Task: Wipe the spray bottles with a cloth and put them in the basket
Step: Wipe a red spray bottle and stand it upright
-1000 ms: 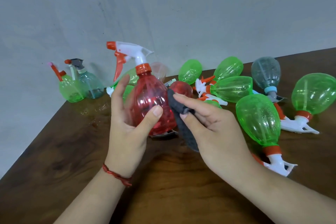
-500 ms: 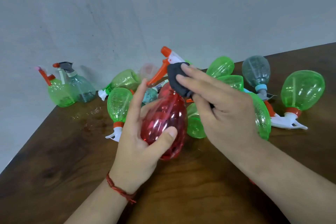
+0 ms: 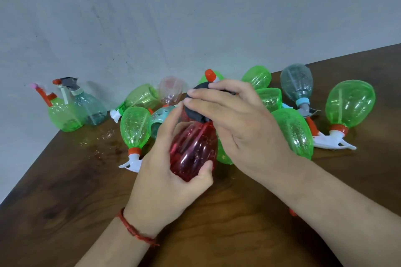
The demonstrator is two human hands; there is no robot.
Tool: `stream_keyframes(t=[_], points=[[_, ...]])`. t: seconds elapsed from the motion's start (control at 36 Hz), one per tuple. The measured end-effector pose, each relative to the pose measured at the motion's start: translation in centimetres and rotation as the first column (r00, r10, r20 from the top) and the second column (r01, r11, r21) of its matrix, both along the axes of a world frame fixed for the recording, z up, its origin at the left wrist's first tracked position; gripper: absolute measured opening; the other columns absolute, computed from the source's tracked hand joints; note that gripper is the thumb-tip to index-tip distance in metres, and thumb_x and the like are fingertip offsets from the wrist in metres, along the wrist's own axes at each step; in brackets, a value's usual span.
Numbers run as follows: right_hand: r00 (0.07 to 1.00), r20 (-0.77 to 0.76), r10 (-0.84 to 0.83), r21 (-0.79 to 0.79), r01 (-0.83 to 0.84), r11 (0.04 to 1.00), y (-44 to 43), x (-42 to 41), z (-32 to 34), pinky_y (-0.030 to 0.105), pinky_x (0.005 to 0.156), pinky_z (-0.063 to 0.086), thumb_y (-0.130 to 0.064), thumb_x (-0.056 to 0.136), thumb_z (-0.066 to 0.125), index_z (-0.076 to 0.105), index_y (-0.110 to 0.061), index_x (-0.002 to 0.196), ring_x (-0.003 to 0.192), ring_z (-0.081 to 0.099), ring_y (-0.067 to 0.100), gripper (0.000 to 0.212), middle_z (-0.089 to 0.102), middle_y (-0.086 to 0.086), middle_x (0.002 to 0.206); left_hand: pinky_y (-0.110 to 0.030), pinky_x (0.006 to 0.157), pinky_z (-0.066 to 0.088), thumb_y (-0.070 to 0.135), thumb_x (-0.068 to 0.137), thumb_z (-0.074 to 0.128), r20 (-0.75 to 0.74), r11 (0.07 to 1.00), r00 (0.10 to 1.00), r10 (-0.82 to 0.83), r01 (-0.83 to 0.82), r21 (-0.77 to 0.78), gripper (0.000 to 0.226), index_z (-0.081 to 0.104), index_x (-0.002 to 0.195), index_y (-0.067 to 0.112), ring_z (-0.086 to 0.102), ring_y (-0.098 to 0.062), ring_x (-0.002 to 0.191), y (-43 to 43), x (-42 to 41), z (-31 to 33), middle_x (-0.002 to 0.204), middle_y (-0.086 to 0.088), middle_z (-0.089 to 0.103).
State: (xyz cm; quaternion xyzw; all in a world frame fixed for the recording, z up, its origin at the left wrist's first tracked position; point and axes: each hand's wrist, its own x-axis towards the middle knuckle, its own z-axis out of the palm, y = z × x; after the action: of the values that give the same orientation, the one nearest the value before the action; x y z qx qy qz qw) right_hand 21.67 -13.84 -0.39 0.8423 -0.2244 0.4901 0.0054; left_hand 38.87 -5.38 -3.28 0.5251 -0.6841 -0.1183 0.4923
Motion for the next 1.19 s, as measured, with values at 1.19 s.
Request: stream_keyframes(t=[1.19], points=[[0.979, 0.158, -0.127, 0.238, 0.087, 0.967, -1.9, -0.9, -1.1, 0.027, 0.100, 0.056, -0.002, 0.093, 0.053, 0.082, -0.022, 0.116, 0.118, 0.067, 0.006, 0.042, 0.071, -0.010, 0.133, -0.057, 0.092, 0.063, 0.021, 0.076, 0.080, -0.693, 0.962, 0.713, -0.102, 0.248, 0.114, 0.084, 0.051, 0.153, 0.032, 0.073, -0.045, 0.116, -0.8, -0.3, -0.2, 0.127, -0.021, 0.075]])
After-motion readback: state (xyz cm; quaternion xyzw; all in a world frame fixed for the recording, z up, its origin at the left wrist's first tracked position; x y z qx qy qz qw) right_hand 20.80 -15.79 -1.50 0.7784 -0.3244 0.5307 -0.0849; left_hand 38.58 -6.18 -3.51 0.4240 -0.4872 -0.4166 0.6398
